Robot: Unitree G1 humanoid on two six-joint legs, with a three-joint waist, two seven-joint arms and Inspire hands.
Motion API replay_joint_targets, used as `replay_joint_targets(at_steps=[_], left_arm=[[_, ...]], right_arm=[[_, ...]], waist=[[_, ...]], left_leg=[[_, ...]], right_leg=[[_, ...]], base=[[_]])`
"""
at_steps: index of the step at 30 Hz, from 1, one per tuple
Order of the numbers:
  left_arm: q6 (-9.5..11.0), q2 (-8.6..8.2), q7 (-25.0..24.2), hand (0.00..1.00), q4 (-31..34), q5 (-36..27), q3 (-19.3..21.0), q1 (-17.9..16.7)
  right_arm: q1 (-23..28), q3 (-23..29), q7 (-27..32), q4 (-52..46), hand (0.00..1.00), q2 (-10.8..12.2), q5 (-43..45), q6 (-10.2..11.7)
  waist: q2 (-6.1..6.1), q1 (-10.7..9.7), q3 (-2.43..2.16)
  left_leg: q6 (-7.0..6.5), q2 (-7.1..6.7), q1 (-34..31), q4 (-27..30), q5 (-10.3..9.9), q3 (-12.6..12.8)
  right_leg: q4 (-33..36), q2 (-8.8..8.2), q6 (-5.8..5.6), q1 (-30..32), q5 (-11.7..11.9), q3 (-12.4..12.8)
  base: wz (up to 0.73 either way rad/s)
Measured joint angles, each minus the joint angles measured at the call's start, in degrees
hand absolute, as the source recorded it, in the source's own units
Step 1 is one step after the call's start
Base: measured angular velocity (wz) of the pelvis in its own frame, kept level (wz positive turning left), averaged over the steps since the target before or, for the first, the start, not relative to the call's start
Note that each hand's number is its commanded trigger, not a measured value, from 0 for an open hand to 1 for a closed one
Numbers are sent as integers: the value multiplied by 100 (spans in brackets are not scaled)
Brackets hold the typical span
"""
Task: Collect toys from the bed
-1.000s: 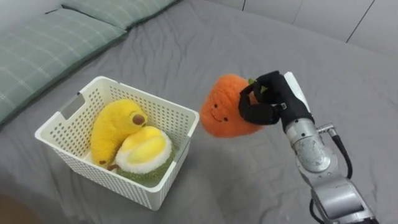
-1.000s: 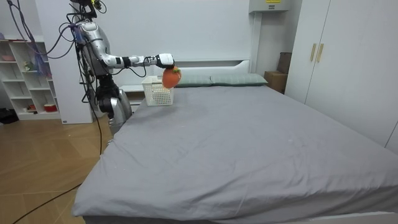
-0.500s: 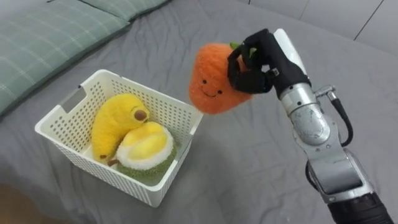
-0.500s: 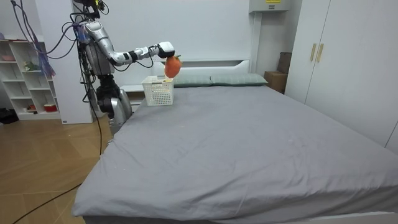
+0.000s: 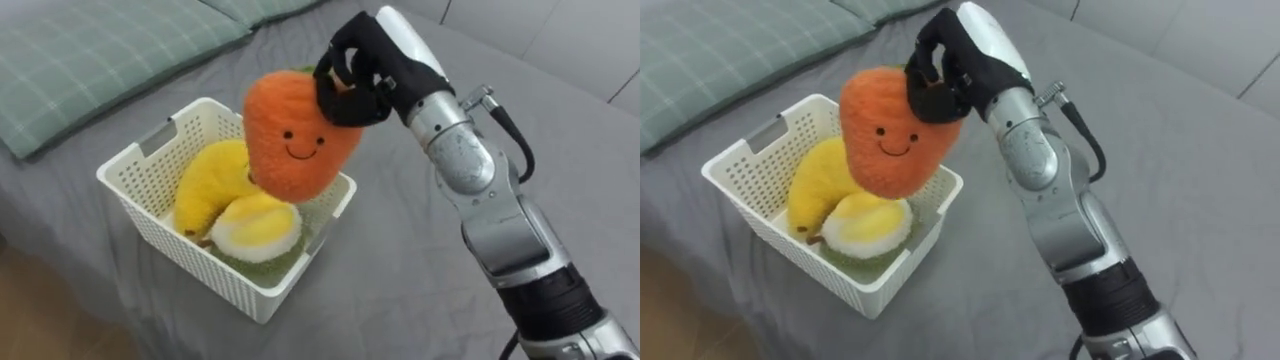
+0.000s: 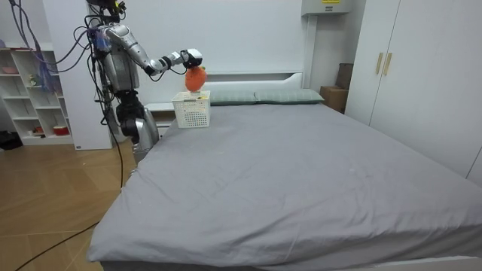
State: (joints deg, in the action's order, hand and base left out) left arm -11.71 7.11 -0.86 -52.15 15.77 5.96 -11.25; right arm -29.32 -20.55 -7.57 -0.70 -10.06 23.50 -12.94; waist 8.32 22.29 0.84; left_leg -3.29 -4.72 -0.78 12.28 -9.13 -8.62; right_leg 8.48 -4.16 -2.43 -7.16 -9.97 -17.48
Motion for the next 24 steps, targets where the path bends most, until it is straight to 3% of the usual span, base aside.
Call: replay_joint_targets(at_steps=[5,6,7,9,14,17,19,24], left_arm=[[-51,52,23,0,70,-48,0,97],[-57,67,28,0,70,-54,2,116],[-73,76,30,0,70,-56,1,133],[-120,100,30,0,68,-53,2,154],[-215,105,30,0,50,-49,6,239],[-216,104,31,0,50,-1,5,239],[-218,118,31,0,49,-30,-1,231],[-309,126,30,0,44,-49,-40,202]], right_arm=[[-241,-294,-144,233,100,157,150,-161],[-269,-347,-173,318,59,170,154,-203],[-269,-391,-200,335,0,171,154,-237],[-270,-469,-200,334,0,181,152,-278],[-358,-531,-195,496,0,192,167,-329],[-469,-532,-194,1101,0,211,176,-340],[-469,-533,-198,1347,0,215,168,-349],[-469,-535,-198,1554,0,217,132,-347]], waist=[[106,124,51],[133,170,52],[181,204,35],[248,232,5],[275,337,20],[276,461,27],[295,478,57],[328,505,57]], left_leg=[[25,-20,-69,34,34,-130],[32,-19,-78,35,39,-147],[37,-21,-112,42,45,-172],[43,-29,-175,47,63,-212],[72,-68,-252,43,116,-383],[94,-91,-275,40,152,-479],[127,-104,-319,41,174,-572],[137,-108,-387,42,209,-592]], right_leg=[[-1,5,0,5,0,-69],[2,8,0,10,0,-72],[9,9,0,34,0,-74],[10,13,0,76,0,-52],[-1,22,0,81,0,-18],[-8,31,0,83,0,-24],[-8,31,0,88,-1,-53],[2,34,0,145,-1,-45]], base=[[15],[7],[9],[12],[19],[17],[20],[6]])
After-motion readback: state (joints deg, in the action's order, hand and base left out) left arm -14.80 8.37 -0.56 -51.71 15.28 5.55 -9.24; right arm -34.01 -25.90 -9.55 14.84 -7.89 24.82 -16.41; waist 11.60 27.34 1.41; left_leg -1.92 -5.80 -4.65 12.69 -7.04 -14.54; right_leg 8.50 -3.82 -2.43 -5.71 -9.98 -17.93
